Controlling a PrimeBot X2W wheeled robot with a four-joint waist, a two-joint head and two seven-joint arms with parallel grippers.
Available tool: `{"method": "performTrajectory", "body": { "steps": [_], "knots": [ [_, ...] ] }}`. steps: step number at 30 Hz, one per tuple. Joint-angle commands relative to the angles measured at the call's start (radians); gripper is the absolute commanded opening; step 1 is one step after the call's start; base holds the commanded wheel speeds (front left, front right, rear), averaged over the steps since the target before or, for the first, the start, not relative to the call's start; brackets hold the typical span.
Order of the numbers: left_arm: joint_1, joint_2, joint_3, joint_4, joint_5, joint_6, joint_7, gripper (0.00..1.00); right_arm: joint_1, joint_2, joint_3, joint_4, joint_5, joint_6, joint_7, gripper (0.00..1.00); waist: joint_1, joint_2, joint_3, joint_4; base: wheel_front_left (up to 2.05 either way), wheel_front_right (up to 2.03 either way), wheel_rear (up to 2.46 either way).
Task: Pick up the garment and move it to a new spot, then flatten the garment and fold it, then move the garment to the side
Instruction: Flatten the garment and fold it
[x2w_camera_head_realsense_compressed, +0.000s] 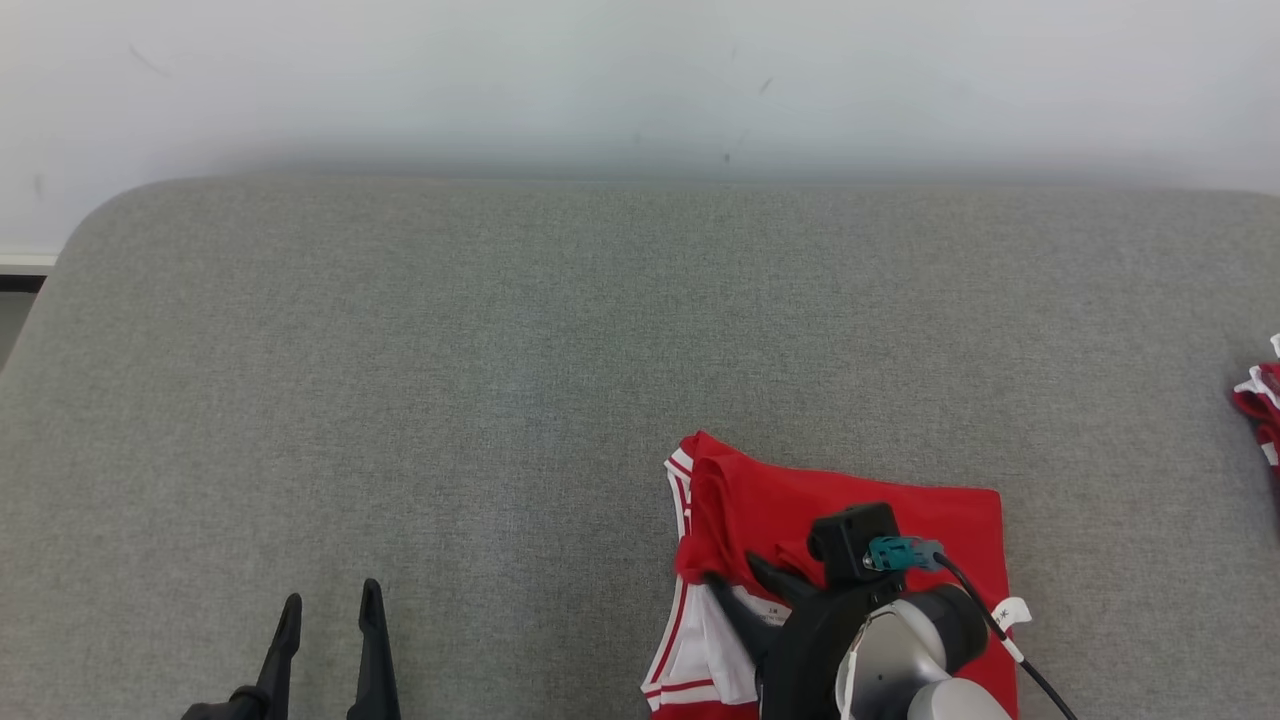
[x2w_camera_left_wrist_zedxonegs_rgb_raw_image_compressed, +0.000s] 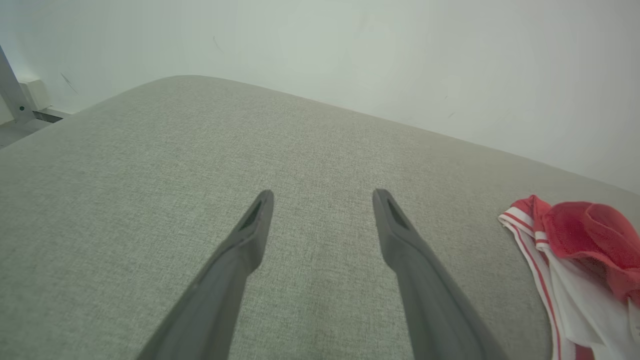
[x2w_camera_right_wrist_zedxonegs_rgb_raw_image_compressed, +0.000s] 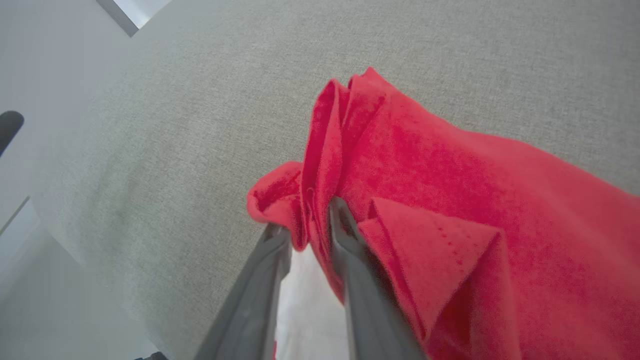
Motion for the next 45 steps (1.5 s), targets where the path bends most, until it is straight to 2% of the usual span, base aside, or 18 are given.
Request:
{"method": "performTrajectory", "body": {
  "steps": [1, 5, 9, 12, 19, 24, 28, 29, 32, 37, 40, 45],
  "knots": [
    [-0.012, -0.001, 0.002, 0.002, -0.012, 0.002, -0.003, 1.00, -0.002, 0.003, 0.013, -0.006, 0.034, -0.002, -0.012, 1.00, 0.0000, -0.0001, 0.000, 0.000, 0.00, 0.00, 0.00],
    [-0.012, -0.001, 0.006, 0.003, -0.013, 0.002, -0.003, 1.00, -0.011, 0.003, 0.038, -0.049, 0.155, -0.002, -0.053, 1.00, 0.0000, -0.0001, 0.000, -0.006, 0.00, 0.00, 0.00],
    [-0.009, -0.001, 0.006, 0.004, -0.015, 0.002, -0.003, 1.00, -0.019, 0.003, 0.010, -0.132, 0.203, -0.002, -0.102, 1.00, 0.0000, -0.0001, -0.003, -0.013, 0.00, 0.00, 0.00],
    [-0.001, -0.001, 0.006, 0.004, -0.015, 0.003, -0.003, 1.00, -0.008, 0.003, -0.056, -0.190, 0.142, -0.002, -0.105, 1.00, 0.0000, -0.0001, -0.008, -0.019, 0.00, 0.00, 0.00],
    [0.006, -0.001, -0.003, 0.011, -0.016, 0.000, -0.003, 1.00, 0.074, -0.010, -0.246, -0.258, -0.125, -0.002, -0.072, 1.00, 0.0000, -0.0001, -0.025, -0.027, 0.00, 0.00, 0.00],
    [0.013, -0.001, -0.015, 0.014, -0.018, 0.000, -0.003, 1.00, 0.159, -0.012, -0.337, -0.220, -0.217, -0.002, -0.166, 1.00, 0.0000, -0.0001, -0.040, -0.032, 0.00, 0.00, 0.00],
    [0.021, -0.001, -0.020, 0.013, -0.011, -0.001, -0.003, 1.00, 0.216, -0.002, -0.400, -0.167, -0.232, -0.002, -0.316, 1.00, 0.0000, -0.0001, -0.059, -0.039, 0.00, 0.00, 0.00],
    [0.021, -0.001, -0.020, 0.013, -0.011, -0.001, -0.003, 1.00, 0.216, -0.002, -0.400, -0.167, -0.232, -0.002, -0.316, 1.00, 0.0000, -0.0001, -0.059, -0.039, 0.00, 0.00, 0.00],
    [0.032, -0.001, -0.016, -0.004, 0.008, 0.003, -0.003, 1.00, 0.245, 0.001, -0.448, -0.124, -0.235, -0.002, -0.450, 1.00, 0.0000, -0.0001, -0.080, -0.048, 0.00, 0.00, 0.00],
    [0.061, -0.001, -0.001, -0.035, 0.055, 0.007, -0.003, 1.00, 0.280, 0.003, -0.476, -0.033, -0.174, -0.002, -0.630, 1.00, 0.0000, -0.0001, -0.113, -0.064, 0.00, 0.00, 0.00],
    [0.072, -0.001, 0.011, -0.050, 0.074, 0.010, -0.003, 1.00, 0.287, 0.003, -0.486, 0.012, -0.176, -0.002, -0.682, 1.00, 0.0000, -0.0001, -0.124, -0.068, 0.00, 0.00, 0.00],
    [0.092, -0.001, 0.025, -0.061, 0.118, 0.011, -0.003, 1.00, 0.274, 0.003, -0.485, 0.058, -0.206, -0.002, -0.708, 1.00, 0.0000, -0.0001, -0.144, -0.085, 0.00, 0.00, 0.00]
  ]
}}
